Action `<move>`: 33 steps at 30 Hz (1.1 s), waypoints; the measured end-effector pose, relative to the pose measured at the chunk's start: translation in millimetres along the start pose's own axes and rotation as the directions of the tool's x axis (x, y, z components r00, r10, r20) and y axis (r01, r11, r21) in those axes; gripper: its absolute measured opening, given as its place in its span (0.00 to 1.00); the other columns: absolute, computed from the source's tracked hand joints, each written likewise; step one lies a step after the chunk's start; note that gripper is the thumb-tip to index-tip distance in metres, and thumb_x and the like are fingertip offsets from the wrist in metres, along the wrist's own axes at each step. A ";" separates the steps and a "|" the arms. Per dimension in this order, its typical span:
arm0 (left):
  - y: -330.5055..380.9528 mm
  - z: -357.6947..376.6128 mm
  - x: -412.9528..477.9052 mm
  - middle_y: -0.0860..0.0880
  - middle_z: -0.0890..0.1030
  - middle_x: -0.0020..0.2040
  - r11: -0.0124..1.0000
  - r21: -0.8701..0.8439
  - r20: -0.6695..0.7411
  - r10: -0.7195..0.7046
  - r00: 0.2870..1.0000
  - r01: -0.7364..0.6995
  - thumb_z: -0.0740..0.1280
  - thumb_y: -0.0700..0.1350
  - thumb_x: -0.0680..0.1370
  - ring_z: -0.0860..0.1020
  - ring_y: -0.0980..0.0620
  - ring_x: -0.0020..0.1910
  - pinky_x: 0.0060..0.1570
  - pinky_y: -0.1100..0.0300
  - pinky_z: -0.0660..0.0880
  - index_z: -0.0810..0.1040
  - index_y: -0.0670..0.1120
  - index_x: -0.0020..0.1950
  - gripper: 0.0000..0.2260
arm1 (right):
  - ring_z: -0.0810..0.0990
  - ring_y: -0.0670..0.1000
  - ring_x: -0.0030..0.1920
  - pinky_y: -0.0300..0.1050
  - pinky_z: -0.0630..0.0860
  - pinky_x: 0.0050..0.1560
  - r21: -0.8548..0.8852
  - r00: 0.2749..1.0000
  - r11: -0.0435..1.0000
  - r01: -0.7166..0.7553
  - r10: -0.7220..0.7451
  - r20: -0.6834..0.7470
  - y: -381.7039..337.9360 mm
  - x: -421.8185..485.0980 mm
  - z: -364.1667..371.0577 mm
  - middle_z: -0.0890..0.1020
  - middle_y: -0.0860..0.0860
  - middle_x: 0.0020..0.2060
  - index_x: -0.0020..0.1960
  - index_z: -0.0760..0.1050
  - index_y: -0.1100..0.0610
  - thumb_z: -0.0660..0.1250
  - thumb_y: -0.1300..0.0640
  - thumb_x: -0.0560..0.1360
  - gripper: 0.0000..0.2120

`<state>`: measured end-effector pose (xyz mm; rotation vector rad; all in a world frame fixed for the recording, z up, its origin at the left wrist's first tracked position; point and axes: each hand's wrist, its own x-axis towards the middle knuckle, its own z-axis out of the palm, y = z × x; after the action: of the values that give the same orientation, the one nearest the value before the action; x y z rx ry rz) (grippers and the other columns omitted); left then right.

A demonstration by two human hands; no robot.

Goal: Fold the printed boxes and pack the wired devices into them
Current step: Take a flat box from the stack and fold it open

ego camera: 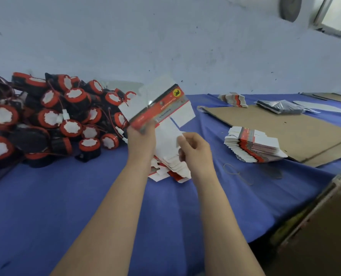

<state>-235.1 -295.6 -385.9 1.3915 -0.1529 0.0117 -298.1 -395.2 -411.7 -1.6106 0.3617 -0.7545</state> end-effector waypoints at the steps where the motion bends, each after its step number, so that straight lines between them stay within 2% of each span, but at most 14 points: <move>1: 7.5 -10.9 3.2 0.48 0.81 0.56 0.999 -0.044 -0.027 0.019 0.999 -0.021 0.62 0.46 0.81 0.79 0.48 0.56 0.59 0.52 0.75 0.77 0.47 0.58 0.09 | 0.74 0.44 0.28 0.42 0.73 0.35 -0.029 0.998 0.999 -0.013 0.015 0.060 -3.1 -3.9 6.8 0.79 0.47 0.32 0.47 0.77 0.58 0.64 0.61 0.78 0.04; 3: 18.6 -36.6 9.8 0.48 0.81 0.52 0.995 -0.043 -0.083 0.090 0.992 -0.094 0.59 0.44 0.82 0.79 0.48 0.54 0.57 0.52 0.76 0.76 0.47 0.53 0.06 | 0.80 0.46 0.37 0.45 0.78 0.43 -0.058 0.991 0.996 -0.074 0.080 0.103 -8.0 -9.5 23.5 0.82 0.51 0.44 0.59 0.75 0.60 0.66 0.59 0.77 0.11; 5: 22.9 -65.5 12.5 0.55 0.78 0.47 0.971 0.053 -0.148 0.240 0.959 -0.235 0.58 0.41 0.82 0.77 0.57 0.48 0.48 0.69 0.74 0.72 0.49 0.52 0.05 | 0.78 0.48 0.54 0.46 0.75 0.55 -0.063 0.994 0.993 -0.104 0.106 0.032 -11.5 -11.6 40.6 0.77 0.48 0.59 0.70 0.66 0.55 0.68 0.52 0.76 0.26; 7: 22.5 -94.2 10.3 0.60 0.76 0.46 0.940 0.142 -0.156 0.332 0.930 -0.311 0.57 0.40 0.82 0.75 0.65 0.45 0.43 0.76 0.69 0.71 0.51 0.54 0.06 | 0.73 0.47 0.62 0.43 0.70 0.61 -0.045 1.000 0.999 -0.011 0.011 0.006 -17.6 -13.9 61.6 0.72 0.45 0.63 0.75 0.60 0.52 0.68 0.48 0.76 0.31; 11: 6.0 -144.0 5.9 0.56 0.78 0.54 0.927 0.233 -0.125 0.328 0.937 -0.293 0.58 0.41 0.82 0.76 0.63 0.53 0.49 0.70 0.72 0.71 0.51 0.61 0.09 | 0.76 0.43 0.57 0.42 0.73 0.59 -0.015 0.972 0.994 0.106 -0.100 0.210 -21.2 -27.8 122.1 0.77 0.43 0.59 0.72 0.64 0.48 0.64 0.55 0.79 0.22; 14: -3.5 -169.4 8.1 0.52 0.77 0.55 0.917 0.336 -0.225 0.301 0.927 -0.216 0.63 0.49 0.80 0.74 0.51 0.59 0.60 0.54 0.73 0.71 0.48 0.60 0.10 | 0.79 0.51 0.47 0.38 0.74 0.44 -0.018 0.969 0.981 0.194 -0.189 0.160 -8.6 -43.4 155.5 0.79 0.48 0.48 0.68 0.66 0.49 0.62 0.61 0.79 0.19; 15: -6.0 -175.5 9.1 0.54 0.76 0.54 0.921 0.331 -0.246 0.293 0.924 -0.204 0.65 0.52 0.79 0.74 0.52 0.58 0.59 0.55 0.73 0.71 0.49 0.58 0.12 | 0.78 0.51 0.46 0.36 0.73 0.41 -0.025 0.965 0.976 0.217 -0.211 0.155 -3.6 -47.7 163.0 0.79 0.48 0.48 0.66 0.66 0.50 0.62 0.62 0.79 0.18; 17: -9.7 -182.7 9.0 0.61 0.75 0.52 0.961 0.227 -0.296 0.224 0.928 -0.159 0.68 0.58 0.75 0.75 0.64 0.52 0.48 0.71 0.71 0.69 0.54 0.58 0.16 | 0.79 0.48 0.50 0.35 0.74 0.44 -0.022 0.956 0.974 0.225 -0.217 0.198 5.1 -56.6 176.3 0.79 0.48 0.53 0.66 0.65 0.50 0.61 0.61 0.80 0.17; 19: -15.0 -185.6 8.1 0.64 0.74 0.48 0.981 0.148 -0.395 0.178 0.901 -0.129 0.70 0.59 0.73 0.73 0.75 0.43 0.37 0.78 0.69 0.66 0.54 0.57 0.19 | 0.78 0.48 0.56 0.39 0.76 0.50 -0.018 0.947 0.974 0.224 -0.214 0.238 13.3 -64.2 187.7 0.79 0.48 0.58 0.67 0.64 0.52 0.62 0.59 0.80 0.17; 21: -23.4 -188.1 8.1 0.63 0.74 0.47 0.971 0.160 -0.472 0.232 0.851 -0.175 0.72 0.57 0.72 0.72 0.79 0.40 0.35 0.81 0.67 0.66 0.50 0.58 0.22 | 0.77 0.48 0.59 0.40 0.75 0.53 -0.022 0.940 0.973 0.229 -0.215 0.265 19.1 -70.7 196.1 0.78 0.49 0.59 0.67 0.62 0.55 0.63 0.57 0.79 0.19; 25: -33.0 -192.5 11.1 0.55 0.75 0.52 0.941 0.234 -0.513 0.334 0.791 -0.245 0.72 0.57 0.72 0.74 0.73 0.46 0.42 0.78 0.70 0.67 0.47 0.58 0.23 | 0.75 0.44 0.61 0.42 0.74 0.59 0.015 0.920 0.970 0.244 -0.237 0.313 26.8 -78.1 200.1 0.76 0.46 0.62 0.69 0.60 0.53 0.64 0.52 0.79 0.22; 28: -37.5 -191.5 8.1 0.52 0.75 0.60 0.927 0.290 -0.494 0.358 0.792 -0.239 0.68 0.59 0.74 0.75 0.61 0.55 0.57 0.60 0.76 0.66 0.48 0.63 0.24 | 0.73 0.45 0.65 0.44 0.73 0.64 0.013 0.924 0.973 0.231 -0.223 0.311 27.4 -80.5 196.4 0.73 0.45 0.67 0.73 0.58 0.48 0.60 0.45 0.79 0.25; 31: -42.7 -187.9 2.6 0.49 0.63 0.75 0.859 0.417 -0.379 0.461 0.802 -0.297 0.57 0.63 0.78 0.62 0.56 0.72 0.72 0.54 0.63 0.55 0.45 0.77 0.34 | 0.72 0.31 0.58 0.24 0.70 0.54 0.024 0.944 0.987 0.157 -0.157 0.289 24.4 -80.1 193.8 0.73 0.28 0.58 0.73 0.60 0.40 0.53 0.36 0.75 0.26; 33: -45.0 -185.0 0.1 0.49 0.52 0.79 0.816 0.472 -0.288 0.500 0.817 -0.333 0.53 0.63 0.80 0.52 0.56 0.77 0.76 0.51 0.56 0.46 0.44 0.79 0.35 | 0.69 0.24 0.55 0.18 0.64 0.51 0.046 0.965 0.996 0.080 -0.089 0.248 23.1 -75.9 190.9 0.71 0.24 0.54 0.70 0.62 0.39 0.52 0.39 0.78 0.21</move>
<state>-212.0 -122.3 -461.4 1.7097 -0.1201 0.7457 -225.3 -207.6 -459.2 -1.6729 0.0974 -0.6080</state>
